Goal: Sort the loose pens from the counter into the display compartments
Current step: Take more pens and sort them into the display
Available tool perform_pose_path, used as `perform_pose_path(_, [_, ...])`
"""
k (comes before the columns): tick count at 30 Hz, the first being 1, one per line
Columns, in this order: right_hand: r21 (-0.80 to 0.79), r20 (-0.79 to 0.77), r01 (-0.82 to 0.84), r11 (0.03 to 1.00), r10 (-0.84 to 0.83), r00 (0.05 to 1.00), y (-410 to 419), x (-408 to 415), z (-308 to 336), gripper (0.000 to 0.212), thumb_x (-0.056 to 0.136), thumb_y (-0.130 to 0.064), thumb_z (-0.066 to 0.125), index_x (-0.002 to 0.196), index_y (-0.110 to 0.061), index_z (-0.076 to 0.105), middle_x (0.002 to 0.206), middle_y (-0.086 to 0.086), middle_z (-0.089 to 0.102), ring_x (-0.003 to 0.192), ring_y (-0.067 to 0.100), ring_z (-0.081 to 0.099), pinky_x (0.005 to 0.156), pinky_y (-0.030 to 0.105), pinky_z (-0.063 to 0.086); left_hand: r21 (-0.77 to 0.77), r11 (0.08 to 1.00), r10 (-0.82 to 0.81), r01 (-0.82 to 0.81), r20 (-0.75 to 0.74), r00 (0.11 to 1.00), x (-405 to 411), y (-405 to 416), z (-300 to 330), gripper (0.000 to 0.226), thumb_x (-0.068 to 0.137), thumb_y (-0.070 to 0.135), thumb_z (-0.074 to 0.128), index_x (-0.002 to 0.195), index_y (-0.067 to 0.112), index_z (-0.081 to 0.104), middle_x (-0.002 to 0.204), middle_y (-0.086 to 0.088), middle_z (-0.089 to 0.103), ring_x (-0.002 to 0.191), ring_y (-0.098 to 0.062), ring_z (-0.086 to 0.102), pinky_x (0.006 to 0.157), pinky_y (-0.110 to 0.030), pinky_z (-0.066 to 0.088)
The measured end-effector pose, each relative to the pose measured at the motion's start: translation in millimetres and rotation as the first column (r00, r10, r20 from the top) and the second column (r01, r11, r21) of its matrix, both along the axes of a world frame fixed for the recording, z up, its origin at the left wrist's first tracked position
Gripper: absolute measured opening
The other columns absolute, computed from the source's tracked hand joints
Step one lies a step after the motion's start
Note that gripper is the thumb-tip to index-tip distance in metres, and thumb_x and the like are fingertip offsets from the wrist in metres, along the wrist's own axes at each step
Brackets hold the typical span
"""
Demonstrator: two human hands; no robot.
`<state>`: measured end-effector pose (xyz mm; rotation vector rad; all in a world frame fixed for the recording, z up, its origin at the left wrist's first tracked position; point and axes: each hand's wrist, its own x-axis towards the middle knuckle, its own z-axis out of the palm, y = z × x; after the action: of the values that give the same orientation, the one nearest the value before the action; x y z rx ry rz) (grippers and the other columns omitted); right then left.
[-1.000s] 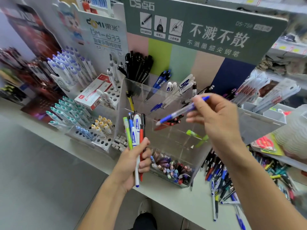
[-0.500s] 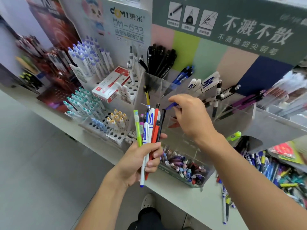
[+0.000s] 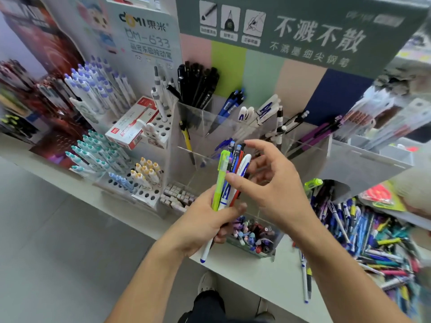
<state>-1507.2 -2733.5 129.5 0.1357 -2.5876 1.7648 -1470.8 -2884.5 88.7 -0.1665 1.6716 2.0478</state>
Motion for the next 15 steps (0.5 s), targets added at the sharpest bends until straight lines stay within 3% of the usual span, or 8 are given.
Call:
perform_pose_path(3, [0.068, -0.088, -0.008, 0.998, 0.014, 0.996, 2, 7, 1, 0.052, 0.078, -0.018, 0.083, 0.124, -0.031, 0.061, 0.085, -0.008, 0.064, 0.067, 0.009, 0.058, 0.062, 0.019, 0.050, 0.028, 1.000, 0.013, -0.013, 0.002, 1.000, 0, 11, 0, 0.019, 0.097, 0.010, 0.063, 0.087, 0.021, 0.050, 0.056, 0.003, 0.045, 0.044, -0.013, 0.032, 0.043, -0.021, 0.024])
perform_pose_path(6, [0.082, -0.079, 0.042, 0.996, -0.035, 0.996, 5, 8, -5, 0.033, 0.075, -0.011, 0.079, 0.102, -0.026, 0.067, 0.079, -0.008, 0.065, 0.063, 0.007, 0.057, 0.058, 0.020, 0.048, 0.060, 0.998, 0.007, -0.006, -0.016, 1.000, 2, 16, 1, 0.017, 0.085, 0.023, 0.074, 0.087, 0.026, 0.057, 0.060, 0.000, 0.046, 0.044, -0.013, 0.033, 0.043, -0.022, 0.022])
perform_pose_path(9, [0.016, -0.034, 0.066, 0.998, -0.065, 0.997, 8, 7, -11, 0.026, 0.075, -0.010, 0.080, 0.086, -0.027, 0.065, 0.072, -0.010, 0.063, 0.058, 0.004, 0.050, 0.054, 0.024, 0.045, 0.087, 0.996, 0.013, -0.013, -0.001, 1.000, 4, 15, -2, 0.037, 0.076, 0.036, 0.081, 0.094, 0.016, 0.054, 0.065, -0.004, 0.047, 0.043, -0.013, 0.036, 0.040, -0.020, 0.026])
perform_pose_path(12, [-0.031, -0.051, 0.106, 0.994, -0.107, 0.993, 8, 8, -14, 0.027, 0.078, -0.010, 0.081, 0.089, -0.028, 0.065, 0.076, -0.010, 0.065, 0.063, 0.008, 0.057, 0.058, 0.031, 0.051, 0.236, 0.959, 0.134, -0.155, 0.101, 0.986, 4, 15, -4, 0.046, 0.076, 0.045, 0.080, 0.095, 0.009, 0.058, 0.067, -0.008, 0.050, 0.040, -0.012, 0.040, 0.035, -0.017, 0.031])
perform_pose_path(15, [-0.250, 0.104, 0.119, 0.961, -0.096, 0.990, 5, 7, -10, 0.030, 0.081, 0.002, 0.079, 0.097, -0.017, 0.063, 0.078, 0.005, 0.069, 0.067, 0.019, 0.066, 0.059, 0.034, 0.058, 0.267, 0.935, 0.196, -0.232, 0.155, 0.968, 4, 17, -4, 0.040, 0.086, 0.041, 0.066, 0.099, 0.004, 0.060, 0.065, -0.011, 0.053, 0.039, -0.012, 0.042, 0.033, -0.017, 0.033])
